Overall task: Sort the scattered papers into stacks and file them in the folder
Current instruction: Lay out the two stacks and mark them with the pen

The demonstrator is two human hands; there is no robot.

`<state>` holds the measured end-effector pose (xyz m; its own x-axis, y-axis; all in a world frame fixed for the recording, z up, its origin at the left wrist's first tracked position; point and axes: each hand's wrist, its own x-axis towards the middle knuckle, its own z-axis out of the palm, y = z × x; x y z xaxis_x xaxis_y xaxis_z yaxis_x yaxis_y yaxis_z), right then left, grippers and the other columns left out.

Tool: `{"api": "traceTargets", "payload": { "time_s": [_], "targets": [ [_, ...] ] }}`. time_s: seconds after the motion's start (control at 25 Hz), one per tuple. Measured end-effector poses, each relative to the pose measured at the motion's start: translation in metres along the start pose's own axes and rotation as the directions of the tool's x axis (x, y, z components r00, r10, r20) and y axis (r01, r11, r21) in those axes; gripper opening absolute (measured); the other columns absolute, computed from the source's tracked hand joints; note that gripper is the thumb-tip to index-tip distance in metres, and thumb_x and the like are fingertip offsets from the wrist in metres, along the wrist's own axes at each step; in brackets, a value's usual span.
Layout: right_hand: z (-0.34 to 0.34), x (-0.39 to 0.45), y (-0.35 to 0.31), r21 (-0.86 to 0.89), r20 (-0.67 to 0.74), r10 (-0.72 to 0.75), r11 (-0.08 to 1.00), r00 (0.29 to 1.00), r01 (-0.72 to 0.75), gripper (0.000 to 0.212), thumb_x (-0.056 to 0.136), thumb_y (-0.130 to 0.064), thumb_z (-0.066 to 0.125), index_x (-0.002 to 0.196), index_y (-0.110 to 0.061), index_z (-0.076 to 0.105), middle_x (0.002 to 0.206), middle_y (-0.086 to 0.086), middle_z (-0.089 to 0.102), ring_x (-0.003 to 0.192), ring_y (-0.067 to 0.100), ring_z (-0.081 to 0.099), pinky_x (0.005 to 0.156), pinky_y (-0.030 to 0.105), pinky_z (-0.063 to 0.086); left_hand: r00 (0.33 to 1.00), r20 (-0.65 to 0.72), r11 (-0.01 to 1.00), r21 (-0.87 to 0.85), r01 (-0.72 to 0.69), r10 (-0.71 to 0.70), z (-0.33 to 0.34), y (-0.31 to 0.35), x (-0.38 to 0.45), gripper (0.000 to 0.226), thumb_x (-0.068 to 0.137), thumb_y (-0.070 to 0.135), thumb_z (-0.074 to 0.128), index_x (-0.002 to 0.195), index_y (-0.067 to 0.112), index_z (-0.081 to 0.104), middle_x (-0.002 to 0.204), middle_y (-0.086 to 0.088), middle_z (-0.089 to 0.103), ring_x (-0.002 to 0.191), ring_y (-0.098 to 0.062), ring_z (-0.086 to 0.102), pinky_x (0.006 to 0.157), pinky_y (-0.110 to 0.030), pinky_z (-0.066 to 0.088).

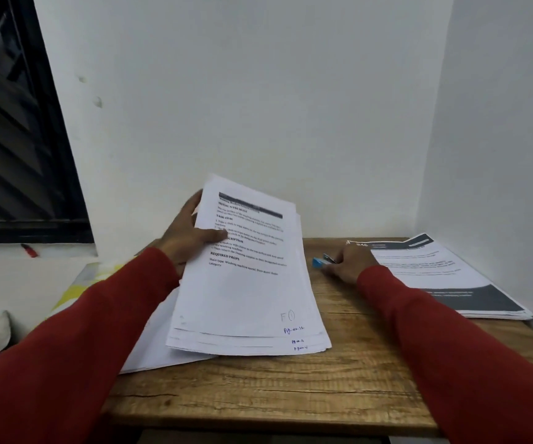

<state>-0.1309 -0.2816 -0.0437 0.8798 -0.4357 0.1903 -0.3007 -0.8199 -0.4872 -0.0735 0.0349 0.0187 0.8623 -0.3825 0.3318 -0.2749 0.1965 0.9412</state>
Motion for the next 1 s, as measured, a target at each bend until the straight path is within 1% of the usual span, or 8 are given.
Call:
{"api": "traceTargets", "payload": {
  "time_s": [0.12, 0.2, 0.32, 0.44, 0.56, 0.72, 0.84, 1.0],
  "targets": [
    [0.004, -0.003, -0.004, -0.082, 0.014, 0.019, 0.997, 1.000, -0.018, 0.039, 0.081, -0.054, 0.070, 0.087, -0.015, 0.066, 0.090, 0.006, 0.062, 0.092, 0.023, 0.061, 0.065, 0.028, 0.041, 0.998, 0.021, 0.996, -0.060, -0.064, 0.065, -0.006, 0.001, -0.012, 0.099, 0.076, -0.017, 0.070, 0.151, 0.035, 0.032, 0.128, -0.011, 0.066, 0.107, -0.031, 0.069, 0.071, -0.043, 0.060],
    [-0.005, -0.015, -0.017, 0.190, -0.035, -0.038, 0.981, 0.999, 0.044, 0.035, 0.091, -0.054, 0.059, 0.081, -0.021, 0.065, 0.085, -0.001, 0.064, 0.090, 0.022, 0.061, 0.072, 0.029, 0.043, 0.995, -0.012, 0.993, -0.069, -0.100, 0.099, 0.000, 0.002, -0.017, 0.104, 0.079, -0.011, 0.071, 0.155, 0.038, 0.020, 0.130, -0.006, 0.066, 0.110, -0.027, 0.068, 0.074, -0.040, 0.060],
    [-0.035, -0.046, -0.052, 0.856, -0.057, -0.147, 0.501, 0.988, 0.124, 0.029, 0.103, -0.029, 0.047, 0.089, -0.016, 0.068, 0.081, -0.004, 0.074, 0.084, 0.022, 0.066, 0.067, 0.024, 0.054, 0.978, -0.039, 0.977, -0.056, -0.206, 0.204, 0.015, 0.009, -0.013, 0.104, 0.081, -0.010, 0.070, 0.157, 0.036, 0.014, 0.131, -0.005, 0.065, 0.116, -0.028, 0.066, 0.087, -0.045, 0.058],
    [-0.057, -0.064, -0.075, 0.971, -0.079, -0.263, 0.199, 0.961, 0.135, 0.046, 0.106, -0.034, 0.035, 0.085, -0.023, 0.074, 0.079, -0.003, 0.075, 0.073, 0.013, 0.069, 0.064, 0.026, 0.057, 0.923, -0.064, 0.926, 0.033, -0.377, 0.379, 0.030, 0.023, -0.007, 0.097, 0.082, -0.010, 0.071, 0.156, 0.031, 0.023, 0.138, -0.006, 0.060, 0.122, -0.029, 0.061, 0.100, -0.053, 0.051],
    [-0.065, -0.059, -0.079, 0.923, -0.252, -0.210, 0.241, 0.945, 0.300, 0.040, 0.105, -0.030, 0.038, 0.083, -0.017, 0.069, 0.070, -0.005, 0.071, 0.063, 0.008, 0.065, 0.063, 0.031, 0.051, 0.857, -0.083, 0.857, 0.140, -0.495, 0.509, 0.045, 0.034, -0.007, 0.086, 0.084, -0.011, 0.066, 0.153, 0.026, 0.030, 0.138, 0.001, 0.058, 0.120, -0.018, 0.062, 0.095, -0.038, 0.056],
    [-0.065, -0.054, -0.070, 0.907, -0.269, -0.263, 0.254, 0.926, 0.336, 0.071, 0.079, -0.083, 0.033, 0.117, -0.034, 0.067, 0.105, 0.000, 0.075, 0.091, 0.020, 0.072, 0.072, 0.035, 0.059, 0.852, -0.185, 0.872, 0.115, -0.476, 0.490, 0.051, 0.029, -0.001, 0.080, 0.084, -0.014, 0.062, 0.149, 0.027, 0.037, 0.129, 0.005, 0.063, 0.112, -0.013, 0.065, 0.090, -0.035, 0.058],
    [-0.054, -0.056, -0.073, 0.817, -0.350, -0.282, 0.375, 0.893, 0.439, 0.036, 0.092, -0.055, 0.055, 0.117, -0.030, 0.061, 0.114, 0.000, 0.071, 0.104, 0.021, 0.069, 0.083, 0.038, 0.058, 0.891, -0.209, 0.914, 0.045, -0.403, 0.403, 0.050, 0.025, 0.002, 0.070, 0.085, -0.014, 0.063, 0.143, 0.020, 0.044, 0.120, 0.003, 0.069, 0.106, -0.015, 0.069, 0.087, -0.033, 0.059],
    [-0.043, -0.057, -0.078, 0.756, -0.430, -0.245, 0.428, 0.869, 0.495, 0.028, 0.097, -0.014, 0.059, 0.123, -0.021, 0.050, 0.116, -0.004, 0.066, 0.102, 0.009, 0.067, 0.083, 0.025, 0.056, 0.982, -0.058, 0.975, -0.122, -0.188, 0.182, 0.052, 0.028, 0.003, 0.032, 0.095, 0.007, 0.063, 0.126, 0.009, 0.058, 0.115, -0.009, 0.073, 0.103, -0.028, 0.071, 0.081, -0.037, 0.060]
  ]
}}
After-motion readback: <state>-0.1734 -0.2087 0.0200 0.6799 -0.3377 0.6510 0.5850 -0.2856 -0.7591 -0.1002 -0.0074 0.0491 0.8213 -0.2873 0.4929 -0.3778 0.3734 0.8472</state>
